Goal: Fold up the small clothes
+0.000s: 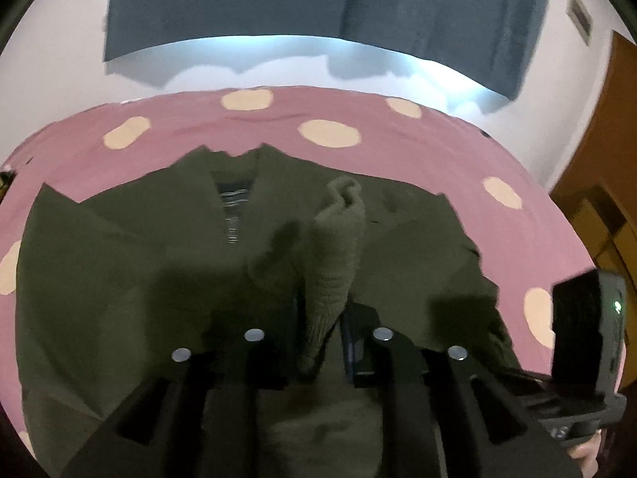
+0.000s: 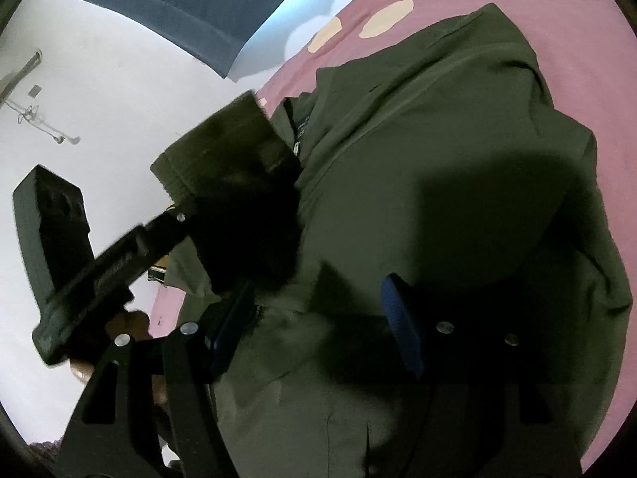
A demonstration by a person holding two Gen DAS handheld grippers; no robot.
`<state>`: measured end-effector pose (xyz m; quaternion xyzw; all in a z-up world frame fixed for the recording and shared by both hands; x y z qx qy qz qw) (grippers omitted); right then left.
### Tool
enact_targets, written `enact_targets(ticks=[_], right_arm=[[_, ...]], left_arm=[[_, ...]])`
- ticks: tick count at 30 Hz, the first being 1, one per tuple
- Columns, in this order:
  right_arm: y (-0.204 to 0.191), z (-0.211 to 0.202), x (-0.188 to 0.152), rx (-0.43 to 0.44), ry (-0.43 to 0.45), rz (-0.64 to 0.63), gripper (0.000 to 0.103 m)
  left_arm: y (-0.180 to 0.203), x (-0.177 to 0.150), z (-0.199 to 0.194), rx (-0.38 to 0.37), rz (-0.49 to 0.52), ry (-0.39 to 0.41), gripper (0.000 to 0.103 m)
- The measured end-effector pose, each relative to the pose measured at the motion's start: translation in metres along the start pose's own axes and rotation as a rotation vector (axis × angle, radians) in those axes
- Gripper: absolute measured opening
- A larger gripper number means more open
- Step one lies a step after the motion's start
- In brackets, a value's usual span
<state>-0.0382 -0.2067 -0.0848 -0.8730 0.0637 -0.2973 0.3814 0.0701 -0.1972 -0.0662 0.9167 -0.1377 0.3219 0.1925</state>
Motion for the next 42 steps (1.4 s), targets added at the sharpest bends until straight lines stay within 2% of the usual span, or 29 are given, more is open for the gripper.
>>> enact_targets(ticks=[1, 3, 6, 10, 14, 18, 21, 24, 28, 30, 32, 33, 35, 39, 42], right_arm=[[0.000, 0.000, 0.000, 0.001, 0.000, 0.000, 0.066], [0.001, 0.000, 0.000, 0.013, 0.002, 0.009, 0.066], [0.004, -0.001, 0.002, 0.046, 0.016, 0.045, 0.066], [0.008, -0.007, 0.005, 0.087, 0.032, 0.092, 0.066], [0.009, -0.016, 0.014, 0.112, 0.051, 0.127, 0.067], [0.016, -0.016, 0.022, 0.050, 0.049, 0.135, 0.070], [0.023, -0.005, 0.026, -0.023, 0.013, 0.135, 0.070], [0.025, 0.013, 0.027, -0.070, -0.042, 0.123, 0.070], [0.023, 0.031, 0.025, -0.083, -0.079, 0.119, 0.070], [0.022, 0.033, 0.027, -0.101, -0.084, 0.113, 0.061], [0.024, 0.033, 0.026, -0.170, -0.107, 0.079, 0.024], [0.023, 0.033, 0.026, -0.174, -0.115, 0.066, 0.017], [0.015, 0.028, 0.027, -0.153, -0.102, 0.049, 0.010], [-0.004, 0.000, 0.044, -0.142, 0.005, -0.012, 0.008], [0.006, -0.018, 0.049, -0.201, 0.058, -0.022, 0.008]], left_arm=[[0.007, -0.002, -0.006, -0.030, 0.018, 0.007, 0.031], [0.018, -0.005, -0.017, -0.085, 0.039, 0.021, 0.050], [0.021, -0.004, -0.049, -0.162, 0.028, 0.066, 0.059], [0.002, 0.003, -0.083, -0.209, -0.014, 0.123, 0.062], [-0.048, 0.007, -0.113, -0.171, -0.069, 0.195, 0.067], [-0.118, 0.002, -0.116, -0.018, -0.099, 0.234, 0.067], [-0.172, -0.009, -0.104, 0.089, -0.167, 0.192, 0.067], [-0.211, -0.020, -0.095, 0.147, -0.231, 0.150, 0.067], [-0.243, -0.033, -0.081, 0.144, -0.332, 0.087, 0.067], [-0.251, -0.035, -0.077, 0.133, -0.372, 0.069, 0.067], [-0.256, -0.036, -0.075, 0.144, -0.390, 0.066, 0.067], [-0.258, -0.036, -0.074, 0.150, -0.394, 0.067, 0.067], [-0.260, -0.038, -0.073, 0.157, -0.401, 0.065, 0.069], [-0.267, -0.042, -0.070, 0.164, -0.424, 0.053, 0.071], [-0.272, -0.044, -0.069, 0.167, -0.437, 0.048, 0.071]])
Point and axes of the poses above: each gripper's, at about its wrist camera, not at the fingertips, and z roughly the way its jaws point, y to its right, x to its top, the point moved 9 cm from there along z, roughly the way its jaws point, and after that the axes turned 12 degrees about -z, right-handed, at the moved point
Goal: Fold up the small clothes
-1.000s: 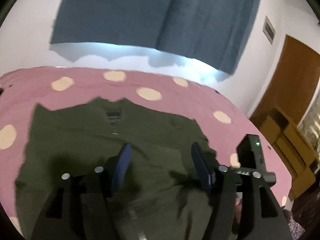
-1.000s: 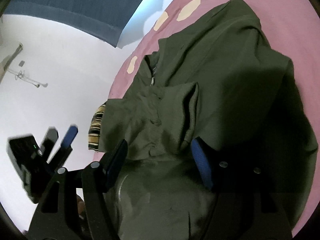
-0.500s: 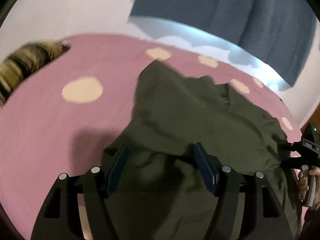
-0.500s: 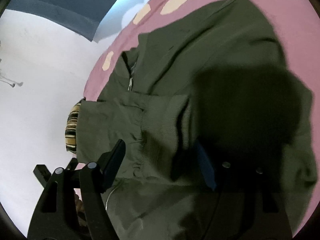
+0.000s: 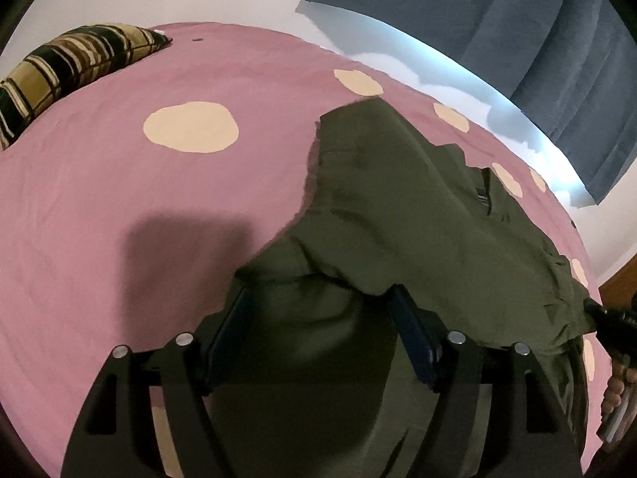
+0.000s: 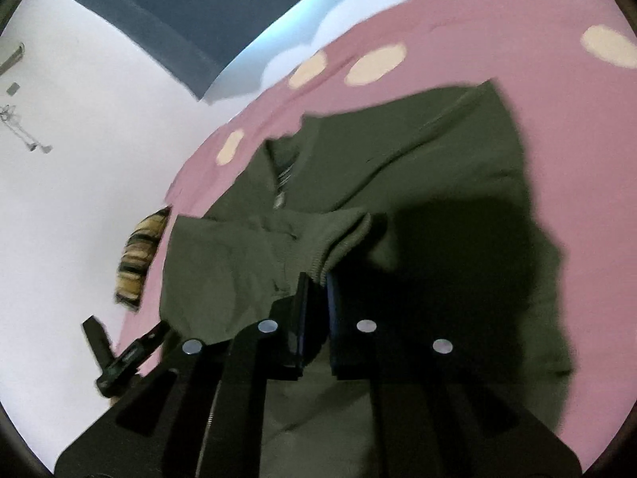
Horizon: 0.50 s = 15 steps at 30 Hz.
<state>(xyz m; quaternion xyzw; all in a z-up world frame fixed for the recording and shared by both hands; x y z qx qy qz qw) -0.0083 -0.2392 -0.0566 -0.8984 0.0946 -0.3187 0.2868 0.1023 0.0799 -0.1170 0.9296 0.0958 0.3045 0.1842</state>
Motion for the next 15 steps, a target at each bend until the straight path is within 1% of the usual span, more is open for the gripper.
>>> enact_targets(ticks=[1, 2, 4, 5, 8, 12, 15], right_arm=[[0.010, -0.002, -0.003, -0.023, -0.001, 0.011, 0.008], [0.021, 0.001, -0.009, -0.040, -0.021, 0.034, 0.008], [0.041, 0.014, -0.024, -0.060, -0.069, 0.078, 0.008], [0.045, 0.020, -0.028, -0.057, -0.078, 0.088, 0.007], [0.050, 0.022, -0.031, -0.036, -0.067, 0.114, 0.007], [0.045, 0.010, -0.028, -0.078, -0.055, 0.062, 0.007], [0.051, 0.012, -0.031, -0.070, -0.064, 0.077, 0.007]], left_arm=[[-0.002, 0.000, 0.001, 0.004, -0.005, -0.001, 0.071], [-0.004, 0.000, 0.002, 0.007, -0.012, -0.004, 0.071], [-0.008, 0.000, 0.006, 0.005, -0.036, -0.022, 0.071], [-0.009, 0.000, 0.006, 0.003, -0.042, -0.025, 0.071], [-0.010, 0.000, 0.006, 0.007, -0.046, -0.024, 0.071], [-0.010, -0.001, 0.006, 0.012, -0.042, -0.026, 0.071], [-0.011, -0.001, 0.007, 0.012, -0.042, -0.026, 0.071]])
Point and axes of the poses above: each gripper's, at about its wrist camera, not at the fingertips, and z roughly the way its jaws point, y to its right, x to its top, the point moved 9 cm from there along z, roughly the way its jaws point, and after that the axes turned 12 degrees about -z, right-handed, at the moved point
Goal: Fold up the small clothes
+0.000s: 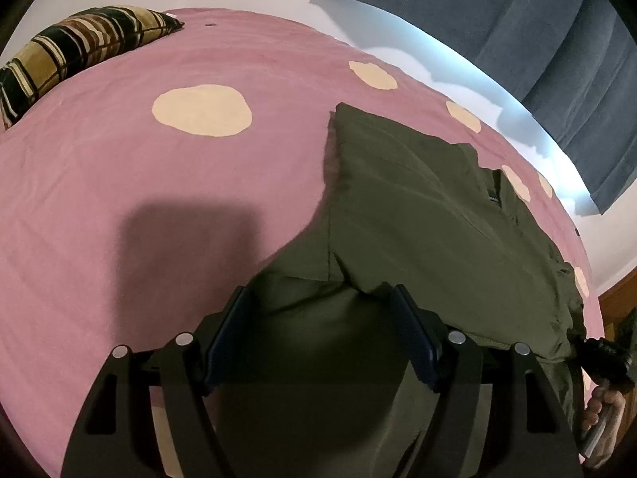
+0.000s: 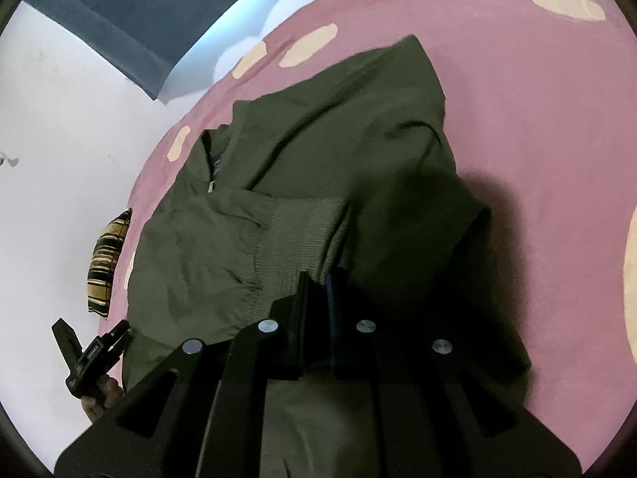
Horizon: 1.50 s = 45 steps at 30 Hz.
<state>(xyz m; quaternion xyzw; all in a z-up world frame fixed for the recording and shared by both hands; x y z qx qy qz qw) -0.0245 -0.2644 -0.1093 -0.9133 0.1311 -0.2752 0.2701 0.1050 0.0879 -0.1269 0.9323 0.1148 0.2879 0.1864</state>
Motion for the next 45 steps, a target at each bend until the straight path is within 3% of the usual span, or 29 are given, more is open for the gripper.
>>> enact_targets(ticks=[9, 16, 20, 32, 45], right_arm=[[0.003, -0.001, -0.002, 0.050, 0.002, 0.049, 0.008], [0.010, -0.031, -0.005, 0.038, 0.049, 0.067, 0.010], [0.015, -0.060, -0.012, 0.031, 0.075, 0.058, 0.029], [0.022, -0.124, -0.084, 0.011, 0.023, 0.009, 0.050], [-0.005, -0.140, -0.152, 0.183, -0.068, 0.025, 0.057]], left_arm=[[0.000, 0.000, 0.001, 0.005, 0.002, -0.002, 0.071], [0.002, 0.000, -0.002, -0.021, -0.001, -0.017, 0.073], [0.005, -0.002, -0.016, -0.088, -0.009, -0.037, 0.073], [-0.006, -0.040, -0.087, -0.157, 0.160, -0.036, 0.076], [-0.029, -0.120, -0.128, -0.398, 0.115, -0.280, 0.076]])
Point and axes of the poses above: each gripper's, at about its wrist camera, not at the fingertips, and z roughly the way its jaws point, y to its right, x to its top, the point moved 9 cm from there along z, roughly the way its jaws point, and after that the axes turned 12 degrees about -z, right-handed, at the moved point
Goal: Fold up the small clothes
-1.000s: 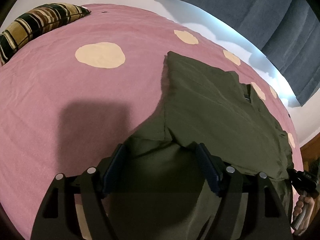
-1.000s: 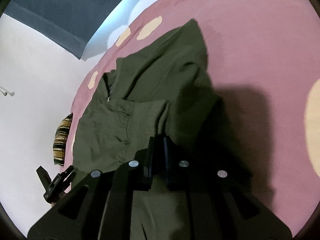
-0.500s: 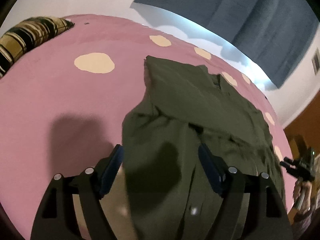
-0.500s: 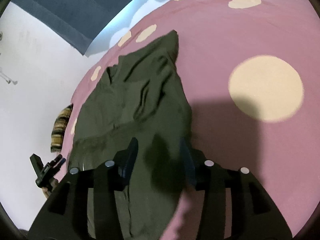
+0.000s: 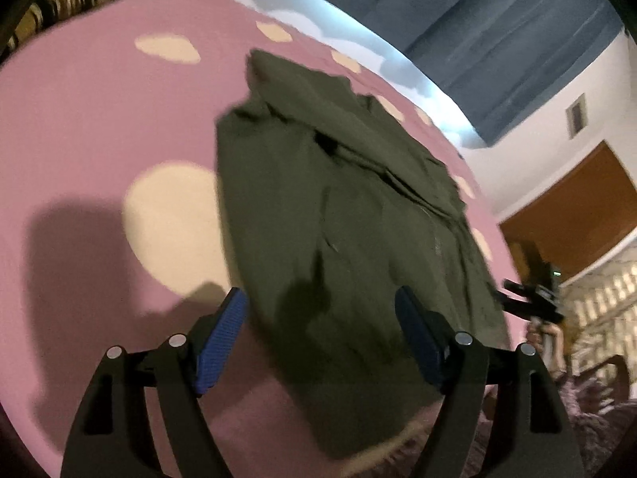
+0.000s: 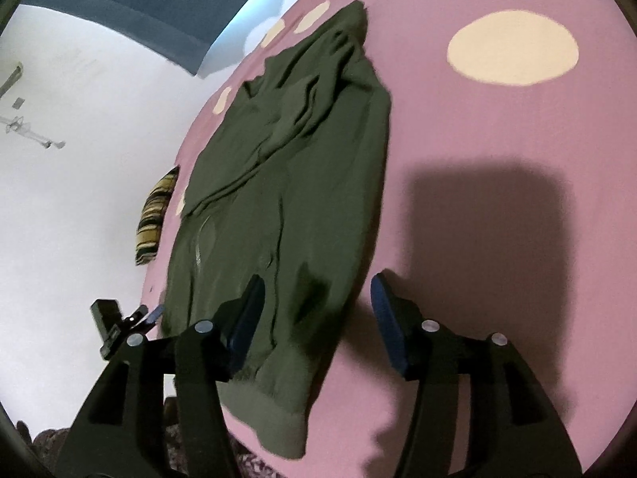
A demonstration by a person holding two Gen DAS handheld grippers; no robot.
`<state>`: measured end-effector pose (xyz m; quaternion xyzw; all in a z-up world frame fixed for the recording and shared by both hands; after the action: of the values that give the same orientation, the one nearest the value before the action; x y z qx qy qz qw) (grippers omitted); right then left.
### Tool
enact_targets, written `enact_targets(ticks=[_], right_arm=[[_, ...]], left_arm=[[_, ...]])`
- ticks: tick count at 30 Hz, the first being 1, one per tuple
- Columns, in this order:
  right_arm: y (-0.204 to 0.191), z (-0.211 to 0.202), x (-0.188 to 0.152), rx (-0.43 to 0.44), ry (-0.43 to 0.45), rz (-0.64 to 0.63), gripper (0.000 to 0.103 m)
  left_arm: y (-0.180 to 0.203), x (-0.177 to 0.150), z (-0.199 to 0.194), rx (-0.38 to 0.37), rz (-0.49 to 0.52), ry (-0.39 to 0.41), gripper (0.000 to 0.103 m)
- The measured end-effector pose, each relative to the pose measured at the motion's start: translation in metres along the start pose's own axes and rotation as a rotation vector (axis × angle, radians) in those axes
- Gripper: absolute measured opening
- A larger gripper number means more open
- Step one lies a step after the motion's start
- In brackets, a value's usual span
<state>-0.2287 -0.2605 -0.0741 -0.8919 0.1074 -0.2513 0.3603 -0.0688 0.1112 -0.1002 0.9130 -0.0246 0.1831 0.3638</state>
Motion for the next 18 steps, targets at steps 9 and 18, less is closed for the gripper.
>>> enact_targets(ticks=[9, 18], right_arm=[[-0.027, 0.005, -0.030, 0.090, -0.075, -0.074, 0.064], [-0.052, 0.010, -0.046, 0.229, -0.143, -0.126, 0.067]], left_arm=[[0.001, -0.025, 0.009, -0.099, -0.056, -0.081, 0.076], [0.013, -0.035, 0.017, -0.145, -0.036, -0.089, 0.075]])
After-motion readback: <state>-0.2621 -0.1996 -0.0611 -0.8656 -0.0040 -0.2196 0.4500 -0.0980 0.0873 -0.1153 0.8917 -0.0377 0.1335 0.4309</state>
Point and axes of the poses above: each gripper's, at about its wrist camera, not at the fingertips, and z roughly the way its jaws point, y to its right, x to its top, the point moved 9 cm from there along z, roughly the way its jaws point, and after that the axes turned 12 degrees about -z, right-handed, at the moved point
